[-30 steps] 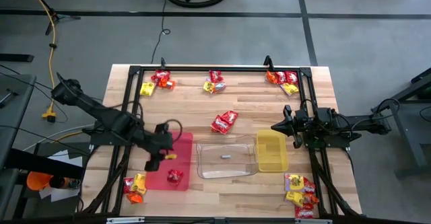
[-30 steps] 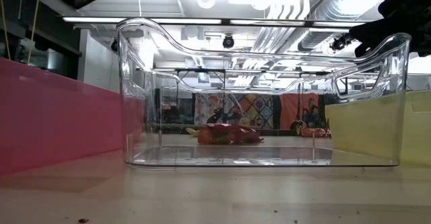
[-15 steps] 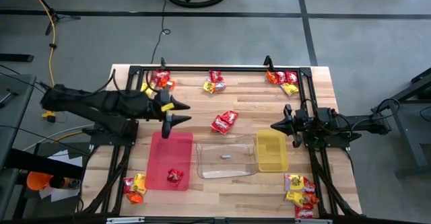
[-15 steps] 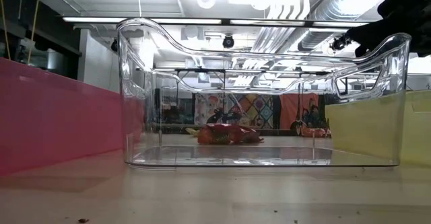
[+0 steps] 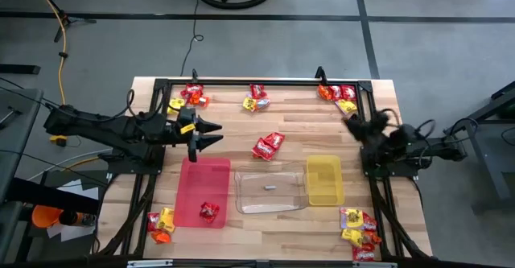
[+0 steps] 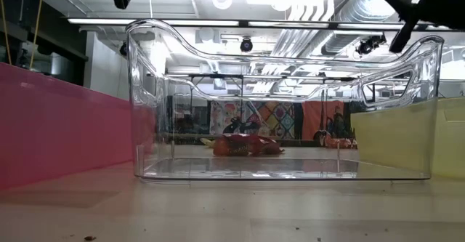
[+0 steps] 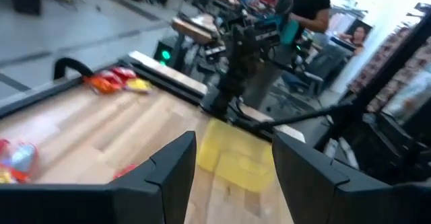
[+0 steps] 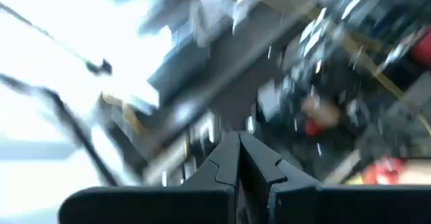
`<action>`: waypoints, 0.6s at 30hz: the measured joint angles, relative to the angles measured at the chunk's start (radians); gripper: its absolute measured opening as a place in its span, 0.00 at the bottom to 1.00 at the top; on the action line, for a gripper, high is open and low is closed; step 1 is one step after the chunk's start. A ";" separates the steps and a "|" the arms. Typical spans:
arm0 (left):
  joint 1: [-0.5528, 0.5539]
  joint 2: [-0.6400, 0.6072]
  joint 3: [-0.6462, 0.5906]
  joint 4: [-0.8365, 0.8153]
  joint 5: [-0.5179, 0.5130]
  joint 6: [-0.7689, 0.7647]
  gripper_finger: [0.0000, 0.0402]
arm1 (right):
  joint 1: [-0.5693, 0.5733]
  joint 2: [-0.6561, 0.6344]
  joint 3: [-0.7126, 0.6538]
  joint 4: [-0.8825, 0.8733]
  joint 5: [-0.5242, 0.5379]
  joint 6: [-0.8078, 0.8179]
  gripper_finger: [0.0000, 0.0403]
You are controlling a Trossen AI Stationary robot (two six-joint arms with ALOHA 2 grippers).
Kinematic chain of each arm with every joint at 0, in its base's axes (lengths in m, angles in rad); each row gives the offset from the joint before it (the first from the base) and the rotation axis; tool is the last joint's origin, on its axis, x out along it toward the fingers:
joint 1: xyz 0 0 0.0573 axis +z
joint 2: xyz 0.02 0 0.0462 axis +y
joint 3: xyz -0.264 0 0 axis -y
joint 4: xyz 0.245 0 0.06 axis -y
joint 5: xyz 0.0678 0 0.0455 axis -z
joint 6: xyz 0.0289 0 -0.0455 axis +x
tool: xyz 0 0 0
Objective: Sort candy
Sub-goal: Put the red candy into the red bin
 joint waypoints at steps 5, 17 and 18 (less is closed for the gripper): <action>0.003 0.000 0.000 0.031 -0.022 0.074 0.45 | 0.000 0.088 0.055 0.131 -0.006 -0.102 0.00; 0.102 0.000 0.000 0.022 0.135 0.056 0.45 | -0.002 0.644 0.507 -0.102 -0.095 -0.404 0.00; 0.107 0.001 0.000 0.022 0.136 0.056 0.45 | -0.002 0.679 0.543 -0.153 -0.095 -0.396 0.00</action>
